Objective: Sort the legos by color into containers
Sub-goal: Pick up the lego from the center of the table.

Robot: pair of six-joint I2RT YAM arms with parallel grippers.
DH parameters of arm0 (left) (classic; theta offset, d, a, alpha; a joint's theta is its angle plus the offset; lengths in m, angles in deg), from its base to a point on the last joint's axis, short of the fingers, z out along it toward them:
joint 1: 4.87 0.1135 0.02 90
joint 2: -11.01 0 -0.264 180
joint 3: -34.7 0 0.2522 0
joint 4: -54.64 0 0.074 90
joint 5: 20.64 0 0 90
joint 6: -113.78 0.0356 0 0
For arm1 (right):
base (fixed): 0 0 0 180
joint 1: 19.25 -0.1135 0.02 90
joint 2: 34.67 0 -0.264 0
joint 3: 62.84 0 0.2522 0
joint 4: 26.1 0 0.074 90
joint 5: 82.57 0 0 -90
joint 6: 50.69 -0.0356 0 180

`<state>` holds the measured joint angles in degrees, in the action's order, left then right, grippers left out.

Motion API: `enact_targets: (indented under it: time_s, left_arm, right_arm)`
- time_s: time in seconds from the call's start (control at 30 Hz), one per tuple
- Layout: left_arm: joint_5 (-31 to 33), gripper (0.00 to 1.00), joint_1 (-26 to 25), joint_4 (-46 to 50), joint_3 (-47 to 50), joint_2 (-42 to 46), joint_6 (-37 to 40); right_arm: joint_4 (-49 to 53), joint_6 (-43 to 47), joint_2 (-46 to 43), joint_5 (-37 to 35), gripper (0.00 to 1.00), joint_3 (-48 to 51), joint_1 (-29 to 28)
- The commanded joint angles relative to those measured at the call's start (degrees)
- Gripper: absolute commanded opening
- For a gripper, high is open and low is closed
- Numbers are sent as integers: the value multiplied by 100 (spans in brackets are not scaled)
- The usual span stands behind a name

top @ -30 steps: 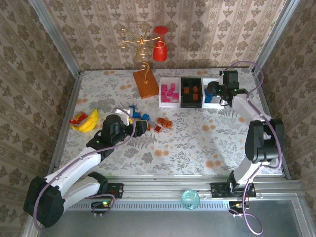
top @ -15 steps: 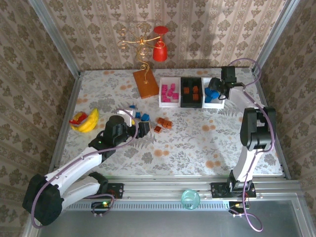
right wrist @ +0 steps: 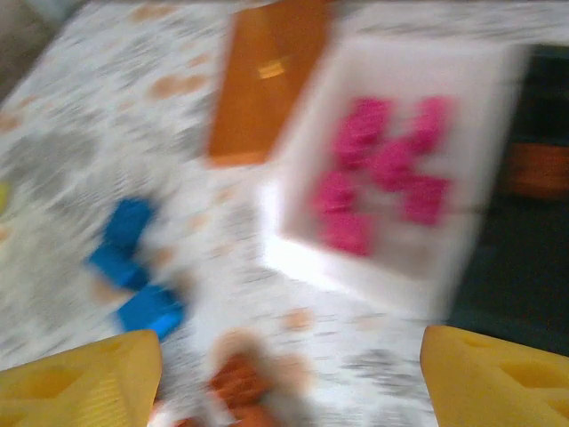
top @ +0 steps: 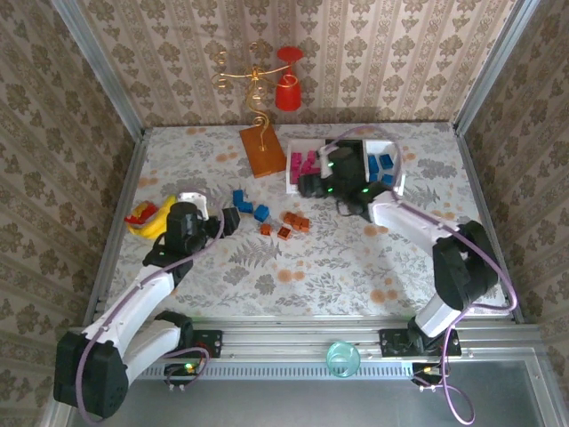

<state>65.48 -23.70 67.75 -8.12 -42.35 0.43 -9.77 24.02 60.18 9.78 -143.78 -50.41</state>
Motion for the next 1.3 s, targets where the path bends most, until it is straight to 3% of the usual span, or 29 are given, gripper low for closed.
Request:
enact_targets:
  time_s: [0.0, 0.17, 0.5, 0.7, 1.0, 1.27]
  left_arm:
    - [-269, 85, 209, 259, 152, 169, 31]
    - [-336, 85, 403, 315, 307, 389, -9]
    - [-438, 85, 553, 372, 471, 632, -4]
    - [-479, 85, 605, 261, 566, 632, -63]
    - [-520, 85, 626, 275, 584, 662, -58]
    - [-835, 85, 626, 136, 545, 578, -196]
  right_arm:
    - [-23, 538, 678, 400, 79, -516, -496]
    - [621, 1125, 1825, 195, 80, -1574, -1056]
    - [1697, 1500, 3373, 209, 81, -3129, -1147]
    - [2008, 1669, 3718, 173, 75, -3491, -1138]
    - [2107, 1602, 3963, 92, 57, -3812, -1043]
    - [1555, 1247, 2962, 460, 47, -3080, -761]
